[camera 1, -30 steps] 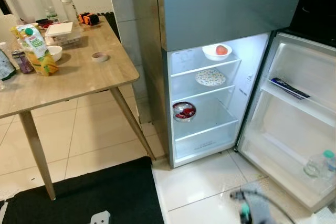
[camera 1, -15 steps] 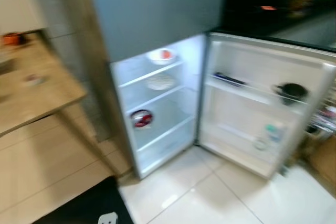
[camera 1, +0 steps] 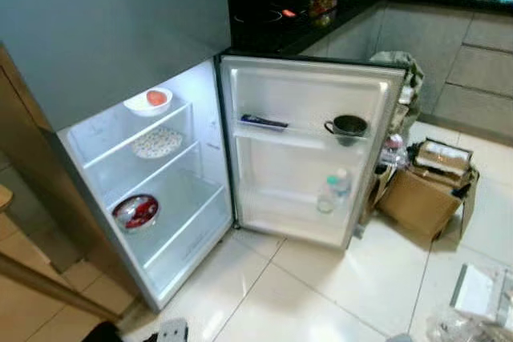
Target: Restocking fridge
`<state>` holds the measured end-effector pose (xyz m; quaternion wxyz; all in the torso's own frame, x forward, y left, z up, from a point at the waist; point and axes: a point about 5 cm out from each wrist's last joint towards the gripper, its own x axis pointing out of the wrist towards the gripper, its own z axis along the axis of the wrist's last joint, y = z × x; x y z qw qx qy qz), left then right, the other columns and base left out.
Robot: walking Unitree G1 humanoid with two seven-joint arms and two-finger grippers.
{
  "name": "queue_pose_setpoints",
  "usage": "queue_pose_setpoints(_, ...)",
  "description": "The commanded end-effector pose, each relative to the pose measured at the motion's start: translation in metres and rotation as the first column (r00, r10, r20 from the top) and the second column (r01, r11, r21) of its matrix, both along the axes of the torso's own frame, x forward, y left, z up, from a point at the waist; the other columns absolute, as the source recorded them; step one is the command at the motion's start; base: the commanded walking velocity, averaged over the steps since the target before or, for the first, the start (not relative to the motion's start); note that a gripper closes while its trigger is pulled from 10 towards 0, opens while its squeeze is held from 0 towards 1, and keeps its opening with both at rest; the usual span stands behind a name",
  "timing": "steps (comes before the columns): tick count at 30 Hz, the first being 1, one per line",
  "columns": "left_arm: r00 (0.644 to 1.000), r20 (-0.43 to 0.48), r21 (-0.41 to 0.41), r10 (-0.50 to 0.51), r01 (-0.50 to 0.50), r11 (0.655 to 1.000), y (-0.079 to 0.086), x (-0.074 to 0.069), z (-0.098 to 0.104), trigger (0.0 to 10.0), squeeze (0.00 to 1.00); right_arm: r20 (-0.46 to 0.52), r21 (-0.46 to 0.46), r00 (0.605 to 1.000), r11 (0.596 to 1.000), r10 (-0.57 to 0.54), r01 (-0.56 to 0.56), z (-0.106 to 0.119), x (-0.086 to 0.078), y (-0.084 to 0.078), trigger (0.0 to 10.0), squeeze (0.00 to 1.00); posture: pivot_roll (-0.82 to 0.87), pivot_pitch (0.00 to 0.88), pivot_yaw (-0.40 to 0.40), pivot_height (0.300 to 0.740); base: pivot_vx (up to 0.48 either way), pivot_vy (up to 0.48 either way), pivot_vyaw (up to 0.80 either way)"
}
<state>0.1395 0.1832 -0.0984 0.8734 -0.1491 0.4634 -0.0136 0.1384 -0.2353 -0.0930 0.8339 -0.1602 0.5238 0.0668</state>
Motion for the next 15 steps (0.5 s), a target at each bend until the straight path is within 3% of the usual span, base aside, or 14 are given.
queue_pose_setpoints(1,0.999,-0.032,0.002,0.015,-0.015,1.000,0.0024,-0.0092,-0.0032,10.0,0.00,-0.020,0.010,1.000,1.000,0.005,-0.005,-0.0030,-0.0051,0.0048,10.0,0.00,-0.14,0.000,0.023,0.740,0.000,0.000,-0.78)
queue_pose_setpoints(15,1.000,-0.026,0.012,-0.007,0.007,1.000,0.0025,-0.0073,-0.0025,10.0,0.00,-0.008,0.021,1.000,1.000,0.000,0.000,-0.0036,-0.0055,0.0075,10.0,0.00,-0.13,0.000,0.031,0.740,0.000,0.000,-0.78)
